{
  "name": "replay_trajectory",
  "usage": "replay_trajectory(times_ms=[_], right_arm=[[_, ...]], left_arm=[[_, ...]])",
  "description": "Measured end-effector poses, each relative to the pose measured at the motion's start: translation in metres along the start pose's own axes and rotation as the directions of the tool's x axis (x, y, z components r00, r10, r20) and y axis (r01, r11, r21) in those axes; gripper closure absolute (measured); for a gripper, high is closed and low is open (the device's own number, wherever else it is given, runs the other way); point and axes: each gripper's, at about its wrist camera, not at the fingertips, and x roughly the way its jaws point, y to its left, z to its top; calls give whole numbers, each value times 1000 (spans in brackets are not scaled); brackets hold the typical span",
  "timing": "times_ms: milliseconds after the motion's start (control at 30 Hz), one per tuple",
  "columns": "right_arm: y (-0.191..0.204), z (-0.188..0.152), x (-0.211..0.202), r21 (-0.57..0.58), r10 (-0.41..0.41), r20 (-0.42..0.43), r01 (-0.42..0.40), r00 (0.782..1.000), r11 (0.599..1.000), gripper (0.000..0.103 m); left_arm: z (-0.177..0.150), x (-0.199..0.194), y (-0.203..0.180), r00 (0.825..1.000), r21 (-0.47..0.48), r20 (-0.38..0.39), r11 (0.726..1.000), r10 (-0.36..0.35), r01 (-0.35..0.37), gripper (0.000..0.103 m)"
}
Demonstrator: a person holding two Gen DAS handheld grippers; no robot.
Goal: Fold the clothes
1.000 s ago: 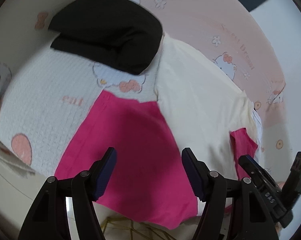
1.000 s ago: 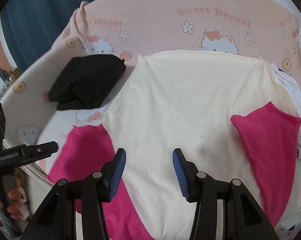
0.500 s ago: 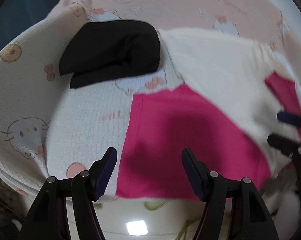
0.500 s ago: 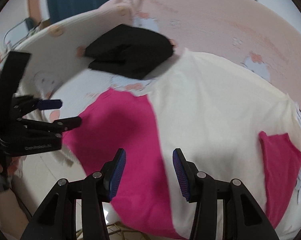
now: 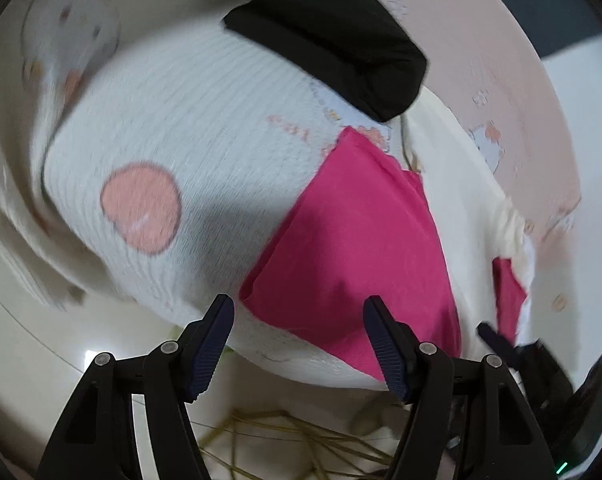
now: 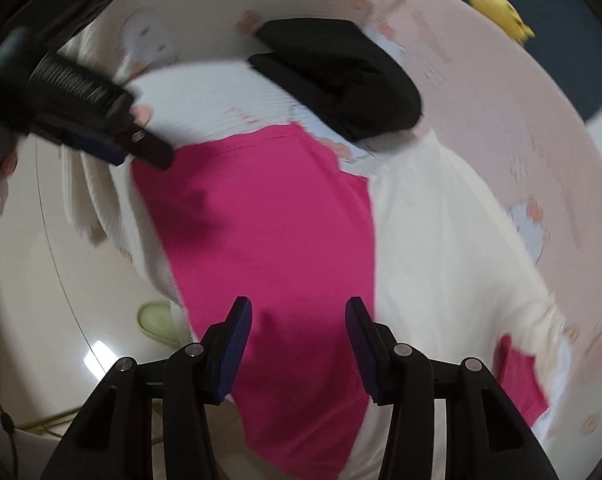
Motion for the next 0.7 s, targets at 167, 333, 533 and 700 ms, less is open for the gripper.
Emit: replay_trajectory(times_ms=[167, 333, 533, 700], right_arm=[[26, 3, 9, -123, -37, -7, 36, 999, 992, 55], [39, 1, 22, -180, -74, -24, 69, 997, 981, 55], [61, -4, 26, -292, -70, 2, 68, 998, 954, 55], [71, -10, 36, -355, -102, -8, 93, 995, 930, 55]], left_arm=[[-4, 6, 7, 999, -41, -28, 998, -39, 38, 38], [-1, 16, 16, 992, -123, -45, 986, -118, 112, 38], [1, 25, 17, 980, -193, -51, 965, -191, 178, 38], [4, 29, 17, 980, -200, -53, 964, -191, 177, 38]])
